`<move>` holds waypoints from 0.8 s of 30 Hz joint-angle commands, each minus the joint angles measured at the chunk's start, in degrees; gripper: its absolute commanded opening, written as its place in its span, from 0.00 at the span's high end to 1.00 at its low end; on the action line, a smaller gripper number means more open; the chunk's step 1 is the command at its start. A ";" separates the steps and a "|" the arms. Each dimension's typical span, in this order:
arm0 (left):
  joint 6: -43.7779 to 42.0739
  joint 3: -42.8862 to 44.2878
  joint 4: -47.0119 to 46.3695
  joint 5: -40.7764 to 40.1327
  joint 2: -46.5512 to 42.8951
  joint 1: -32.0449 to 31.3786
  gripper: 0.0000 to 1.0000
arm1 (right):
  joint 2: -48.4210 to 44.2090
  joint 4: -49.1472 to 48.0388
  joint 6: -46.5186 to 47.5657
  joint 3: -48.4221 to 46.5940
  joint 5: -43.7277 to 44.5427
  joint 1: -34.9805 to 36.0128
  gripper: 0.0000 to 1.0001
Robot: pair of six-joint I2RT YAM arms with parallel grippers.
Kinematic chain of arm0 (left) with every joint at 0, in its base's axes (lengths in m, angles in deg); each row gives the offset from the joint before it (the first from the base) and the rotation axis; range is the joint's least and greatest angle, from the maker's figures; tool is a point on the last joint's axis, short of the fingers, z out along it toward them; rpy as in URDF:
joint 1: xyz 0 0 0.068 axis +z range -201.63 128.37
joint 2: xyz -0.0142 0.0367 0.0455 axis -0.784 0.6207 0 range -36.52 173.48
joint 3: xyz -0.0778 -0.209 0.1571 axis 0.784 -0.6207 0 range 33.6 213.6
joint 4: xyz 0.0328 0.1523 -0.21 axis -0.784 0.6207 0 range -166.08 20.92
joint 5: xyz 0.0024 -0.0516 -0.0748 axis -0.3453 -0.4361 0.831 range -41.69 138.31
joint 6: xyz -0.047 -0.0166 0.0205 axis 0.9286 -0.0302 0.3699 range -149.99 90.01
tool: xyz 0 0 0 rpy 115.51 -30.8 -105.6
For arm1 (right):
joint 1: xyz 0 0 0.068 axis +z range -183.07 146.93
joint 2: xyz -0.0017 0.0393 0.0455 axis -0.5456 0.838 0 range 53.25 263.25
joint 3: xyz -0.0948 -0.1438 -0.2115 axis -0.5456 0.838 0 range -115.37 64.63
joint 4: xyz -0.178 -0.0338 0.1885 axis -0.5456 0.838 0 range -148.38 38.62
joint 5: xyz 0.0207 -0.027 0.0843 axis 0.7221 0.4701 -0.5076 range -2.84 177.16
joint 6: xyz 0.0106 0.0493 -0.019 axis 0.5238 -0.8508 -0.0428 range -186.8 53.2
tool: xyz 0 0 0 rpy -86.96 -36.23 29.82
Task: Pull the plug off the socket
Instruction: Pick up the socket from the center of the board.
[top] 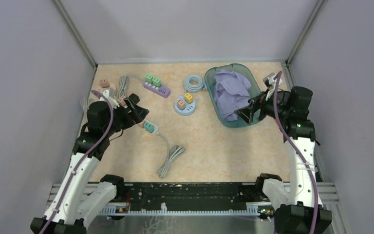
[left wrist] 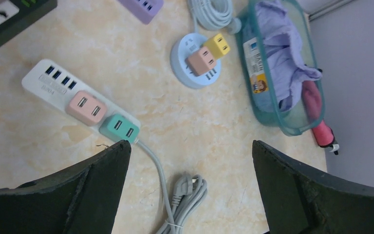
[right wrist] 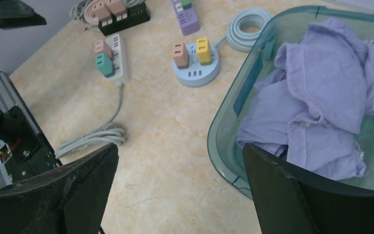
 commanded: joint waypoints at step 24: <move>16.62 12.30 14.68 -20.34 44.33 0.43 0.00 | -2.27 -4.84 13.94 16.12 -1.17 0.32 0.01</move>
